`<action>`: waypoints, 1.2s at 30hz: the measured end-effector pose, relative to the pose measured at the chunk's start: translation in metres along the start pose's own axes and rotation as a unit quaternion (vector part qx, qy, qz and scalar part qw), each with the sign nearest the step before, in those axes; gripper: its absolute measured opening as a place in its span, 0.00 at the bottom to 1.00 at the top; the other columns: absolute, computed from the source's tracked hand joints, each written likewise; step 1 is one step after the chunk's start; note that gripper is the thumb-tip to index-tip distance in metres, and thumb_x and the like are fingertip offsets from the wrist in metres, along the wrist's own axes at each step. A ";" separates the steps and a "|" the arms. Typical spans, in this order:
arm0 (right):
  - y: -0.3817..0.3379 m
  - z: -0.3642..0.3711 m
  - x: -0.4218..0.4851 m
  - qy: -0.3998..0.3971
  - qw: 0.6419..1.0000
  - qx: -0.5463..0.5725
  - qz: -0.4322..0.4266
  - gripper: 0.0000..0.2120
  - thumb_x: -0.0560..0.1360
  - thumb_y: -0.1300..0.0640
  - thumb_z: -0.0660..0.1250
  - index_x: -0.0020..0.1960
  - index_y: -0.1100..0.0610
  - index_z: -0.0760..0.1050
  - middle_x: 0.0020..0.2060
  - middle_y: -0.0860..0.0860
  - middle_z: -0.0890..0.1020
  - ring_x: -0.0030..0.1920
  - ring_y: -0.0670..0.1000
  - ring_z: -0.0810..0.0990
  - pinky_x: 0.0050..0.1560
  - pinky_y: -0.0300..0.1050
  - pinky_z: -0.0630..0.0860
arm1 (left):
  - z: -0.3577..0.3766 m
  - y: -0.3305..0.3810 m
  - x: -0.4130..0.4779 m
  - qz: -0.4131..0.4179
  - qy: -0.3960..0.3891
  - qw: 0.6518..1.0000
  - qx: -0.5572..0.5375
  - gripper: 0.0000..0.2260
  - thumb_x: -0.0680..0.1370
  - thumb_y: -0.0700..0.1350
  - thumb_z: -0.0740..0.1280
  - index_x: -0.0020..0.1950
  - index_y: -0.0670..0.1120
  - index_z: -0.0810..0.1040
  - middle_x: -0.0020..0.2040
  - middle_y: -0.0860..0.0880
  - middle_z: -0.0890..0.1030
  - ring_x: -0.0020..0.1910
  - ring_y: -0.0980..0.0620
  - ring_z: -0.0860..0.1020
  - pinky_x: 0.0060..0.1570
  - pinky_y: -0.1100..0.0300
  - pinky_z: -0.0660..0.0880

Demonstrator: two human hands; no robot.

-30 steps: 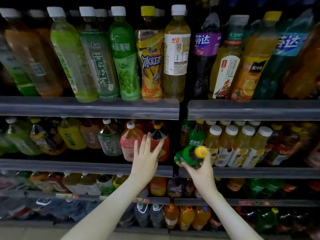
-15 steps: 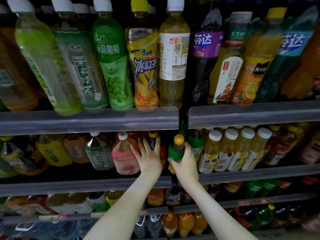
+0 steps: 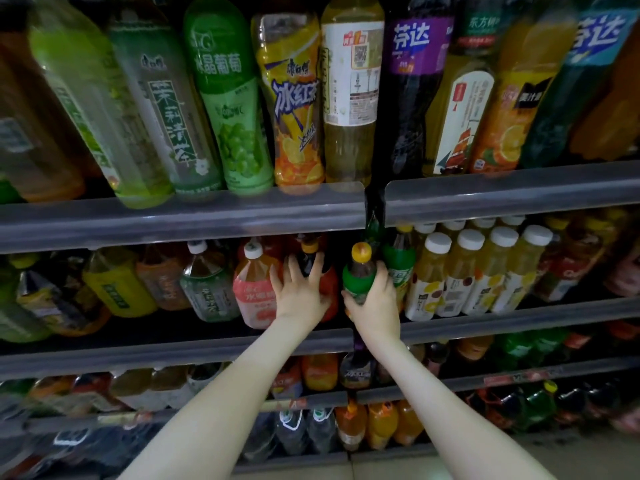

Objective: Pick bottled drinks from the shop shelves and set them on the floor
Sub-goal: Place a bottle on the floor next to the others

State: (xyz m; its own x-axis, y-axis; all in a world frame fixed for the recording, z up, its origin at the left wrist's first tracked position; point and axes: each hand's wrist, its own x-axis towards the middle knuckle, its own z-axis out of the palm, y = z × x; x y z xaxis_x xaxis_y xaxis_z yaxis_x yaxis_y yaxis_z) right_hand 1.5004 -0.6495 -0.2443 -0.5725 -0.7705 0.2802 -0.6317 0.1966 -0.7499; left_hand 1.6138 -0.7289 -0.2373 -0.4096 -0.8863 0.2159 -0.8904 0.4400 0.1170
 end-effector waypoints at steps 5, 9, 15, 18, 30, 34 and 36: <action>0.009 -0.003 -0.014 0.003 0.999 0.041 -0.010 0.38 0.72 0.52 0.73 0.75 0.57 0.57 0.66 0.57 0.71 0.67 0.57 0.69 0.60 0.50 0.72 | -0.007 -0.005 -0.009 0.019 0.003 1.000 0.003 0.38 0.77 0.55 0.64 0.79 0.55 0.43 0.75 0.34 0.53 0.76 0.39 0.53 0.71 0.38 0.41; 0.005 -0.011 -0.006 -0.002 0.997 0.073 0.015 0.36 0.72 0.53 0.73 0.74 0.56 0.58 0.64 0.56 0.73 0.64 0.57 0.73 0.60 0.50 0.74 | -0.008 -0.008 -0.016 0.022 -0.016 1.000 -0.004 0.38 0.78 0.54 0.63 0.78 0.56 0.39 0.77 0.36 0.48 0.77 0.39 0.50 0.71 0.38 0.40; -0.013 -0.015 0.018 -0.041 0.998 0.011 0.051 0.37 0.73 0.52 0.72 0.74 0.57 0.56 0.61 0.60 0.75 0.59 0.62 0.76 0.54 0.56 0.77 | -0.011 -0.010 -0.021 0.027 -0.033 0.999 -0.009 0.39 0.78 0.52 0.62 0.77 0.57 0.37 0.77 0.36 0.44 0.77 0.39 0.48 0.72 0.39 0.40; -0.021 -0.011 0.019 -0.033 0.994 -0.108 0.010 0.41 0.74 0.49 0.70 0.77 0.57 0.49 0.60 0.60 0.72 0.59 0.61 0.74 0.53 0.55 0.77 | -0.015 -0.010 -0.021 0.027 -0.049 0.998 -0.009 0.39 0.79 0.50 0.62 0.77 0.56 0.36 0.78 0.37 0.42 0.77 0.39 0.45 0.72 0.39 0.40; -0.016 0.001 0.011 0.077 0.901 -0.397 -0.155 0.37 0.63 0.63 0.78 0.70 0.51 0.73 0.66 0.64 0.74 0.61 0.60 0.78 0.52 0.55 0.77 | -0.025 -0.011 -0.016 0.070 -0.069 0.995 0.004 0.35 0.80 0.45 0.61 0.78 0.55 0.40 0.78 0.39 0.40 0.77 0.42 0.40 0.74 0.42 0.41; -0.011 0.002 0.012 0.057 0.893 -0.416 -0.162 0.41 0.60 0.61 0.79 0.71 0.49 0.71 0.67 0.63 0.73 0.61 0.59 0.78 0.53 0.56 0.76 | -0.026 -0.013 -0.018 0.085 -0.067 0.994 -0.006 0.34 0.80 0.47 0.61 0.79 0.54 0.43 0.78 0.39 0.40 0.77 0.41 0.41 0.75 0.45 0.43; -0.010 0.002 0.013 0.047 0.893 -0.419 -0.158 0.42 0.59 0.63 0.79 0.71 0.50 0.71 0.67 0.64 0.73 0.61 0.60 0.78 0.53 0.56 0.76 | -0.027 -0.018 -0.020 0.094 -0.068 0.993 -0.022 0.34 0.79 0.47 0.62 0.79 0.55 0.44 0.78 0.40 0.40 0.77 0.42 0.42 0.75 0.45 0.44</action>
State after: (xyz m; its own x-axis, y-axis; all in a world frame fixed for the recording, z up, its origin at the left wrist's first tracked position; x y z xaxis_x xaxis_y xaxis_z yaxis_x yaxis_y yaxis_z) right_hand 1.5000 -0.6625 -0.2343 -0.3124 -0.8212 0.4774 -0.9161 0.3935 0.0773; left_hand 1.6431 -0.7156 -0.2178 -0.5942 -0.7973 0.1058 -0.7866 0.6035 0.1306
